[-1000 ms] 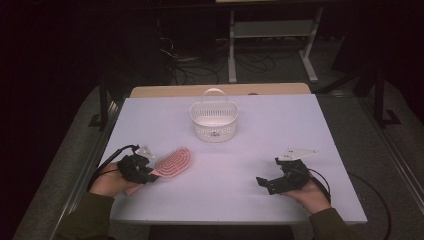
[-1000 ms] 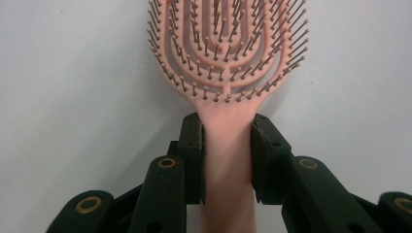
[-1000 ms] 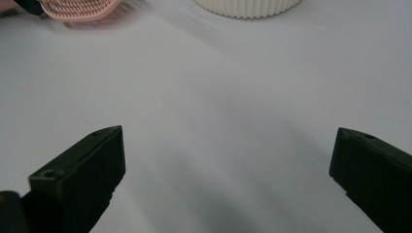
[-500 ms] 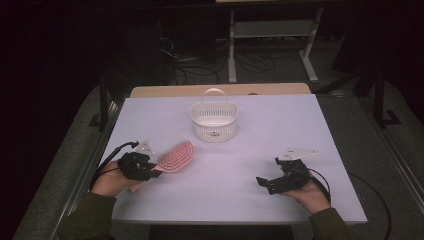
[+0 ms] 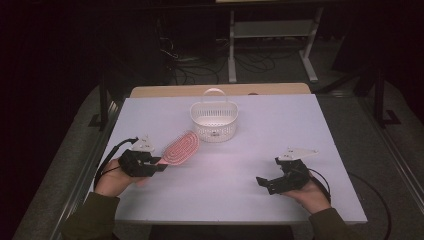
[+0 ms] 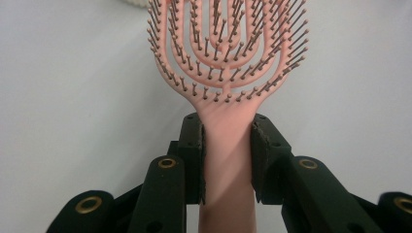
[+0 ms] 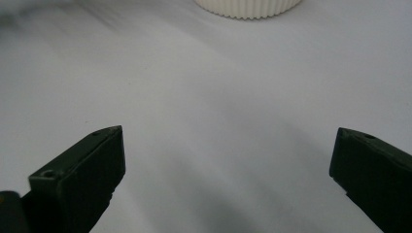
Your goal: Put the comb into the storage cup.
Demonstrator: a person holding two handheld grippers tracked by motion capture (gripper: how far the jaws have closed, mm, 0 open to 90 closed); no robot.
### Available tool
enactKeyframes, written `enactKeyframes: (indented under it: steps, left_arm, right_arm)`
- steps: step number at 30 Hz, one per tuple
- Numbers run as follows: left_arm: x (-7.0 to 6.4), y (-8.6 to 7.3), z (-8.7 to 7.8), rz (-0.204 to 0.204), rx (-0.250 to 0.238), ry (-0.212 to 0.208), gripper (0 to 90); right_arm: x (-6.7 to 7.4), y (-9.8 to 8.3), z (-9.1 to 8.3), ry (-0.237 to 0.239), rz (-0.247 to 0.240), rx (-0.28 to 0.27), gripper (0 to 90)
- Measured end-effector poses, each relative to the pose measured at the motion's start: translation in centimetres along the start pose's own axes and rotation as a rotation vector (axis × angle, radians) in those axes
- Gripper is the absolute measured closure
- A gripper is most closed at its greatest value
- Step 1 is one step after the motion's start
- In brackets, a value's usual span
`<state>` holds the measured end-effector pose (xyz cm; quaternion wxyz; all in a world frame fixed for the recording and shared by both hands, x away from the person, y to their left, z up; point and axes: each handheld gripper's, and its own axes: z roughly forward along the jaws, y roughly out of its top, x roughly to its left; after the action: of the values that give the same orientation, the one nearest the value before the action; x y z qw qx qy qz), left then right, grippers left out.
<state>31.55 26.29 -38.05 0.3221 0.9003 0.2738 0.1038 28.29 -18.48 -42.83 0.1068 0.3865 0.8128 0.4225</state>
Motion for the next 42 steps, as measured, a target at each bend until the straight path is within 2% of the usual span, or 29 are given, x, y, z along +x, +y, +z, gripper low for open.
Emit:
enactKeyframes:
  steps: [5, 8, 24, 32, 42]
  left_arm:
    - [-0.4, 0.4, 0.0, 0.004, -0.035, -0.005, 70.3]
    - [-0.8, 0.8, 0.1, 0.008, -0.073, -0.005, 70.3]
    - [-1.9, 2.3, 1.0, 0.029, -0.18, 0.004, 70.3]
    - [-2.2, 3.0, 1.9, 0.017, -0.259, -0.018, 70.3]
    - [-3.0, 3.9, 3.2, 0.02, -0.307, -0.036, 70.3]
  right_arm:
    - [0.0, 0.0, 0.0, 0.001, 0.001, 0.0, 0.0]
    - [0.0, 0.0, 0.0, 0.002, 0.0, 0.0, 0.0]
    - [0.0, 0.0, 0.1, 0.002, -0.001, 0.001, 0.0]
    - [0.1, 0.0, 0.1, 0.002, -0.002, 0.003, 0.0]
    - [0.0, 0.0, 0.0, 0.006, -0.003, -0.002, 0.0]
